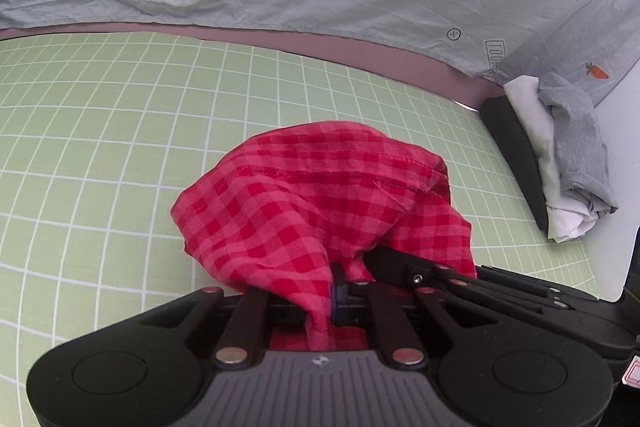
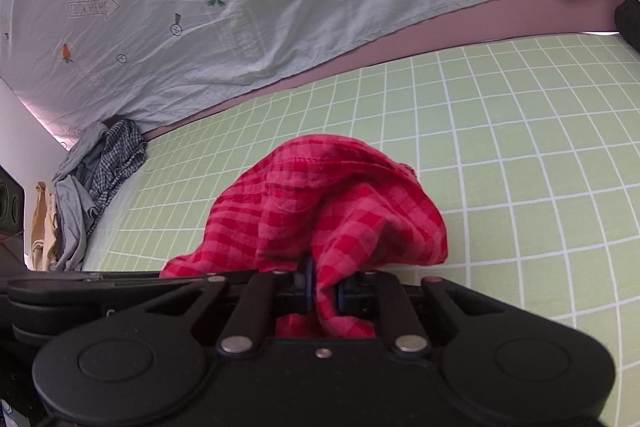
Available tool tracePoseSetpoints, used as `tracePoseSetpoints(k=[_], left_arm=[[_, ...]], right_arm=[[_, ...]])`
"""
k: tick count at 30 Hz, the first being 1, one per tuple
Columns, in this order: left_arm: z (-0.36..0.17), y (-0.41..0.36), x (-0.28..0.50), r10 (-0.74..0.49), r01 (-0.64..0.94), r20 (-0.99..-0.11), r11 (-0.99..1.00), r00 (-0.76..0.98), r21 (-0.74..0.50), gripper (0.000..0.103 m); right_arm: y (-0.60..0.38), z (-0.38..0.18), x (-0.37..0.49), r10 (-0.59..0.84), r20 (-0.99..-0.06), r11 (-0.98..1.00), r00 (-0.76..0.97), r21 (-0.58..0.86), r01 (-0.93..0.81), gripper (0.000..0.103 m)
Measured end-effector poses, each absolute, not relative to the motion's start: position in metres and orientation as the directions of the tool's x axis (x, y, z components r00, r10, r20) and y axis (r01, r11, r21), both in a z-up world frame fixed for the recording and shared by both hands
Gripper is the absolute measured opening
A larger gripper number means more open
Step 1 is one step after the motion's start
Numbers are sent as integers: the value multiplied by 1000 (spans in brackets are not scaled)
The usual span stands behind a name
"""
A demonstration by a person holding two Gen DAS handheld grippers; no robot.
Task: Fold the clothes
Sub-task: 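Grasp the folded shorts with both tools and lift them off the mat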
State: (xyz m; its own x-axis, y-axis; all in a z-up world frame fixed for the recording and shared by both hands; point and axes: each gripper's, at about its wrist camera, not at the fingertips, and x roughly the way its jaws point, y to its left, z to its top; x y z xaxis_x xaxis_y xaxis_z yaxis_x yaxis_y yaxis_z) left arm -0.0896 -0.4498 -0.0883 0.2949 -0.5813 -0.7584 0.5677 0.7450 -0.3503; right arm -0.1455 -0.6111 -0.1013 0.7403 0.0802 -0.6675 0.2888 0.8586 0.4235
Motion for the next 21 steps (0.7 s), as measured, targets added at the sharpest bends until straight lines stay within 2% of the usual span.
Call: tracePoseSetpoints(k=[10, 15, 21], left_arm=[[-92, -410, -165, -551, 576, -785, 752, 282, -321, 11], [-104, -394, -189, -567, 625, -794, 706, 218, -333, 11], [-113, -397, -216, -612, 660, -781, 639, 125, -395, 11]], right_arm=[[-557, -82, -225, 85, -663, 858, 744, 429, 283, 12], [-532, -87, -266, 62, -687, 824, 724, 445, 351, 12], [-525, -81, -314, -37, -735, 774, 678, 408, 484, 12]])
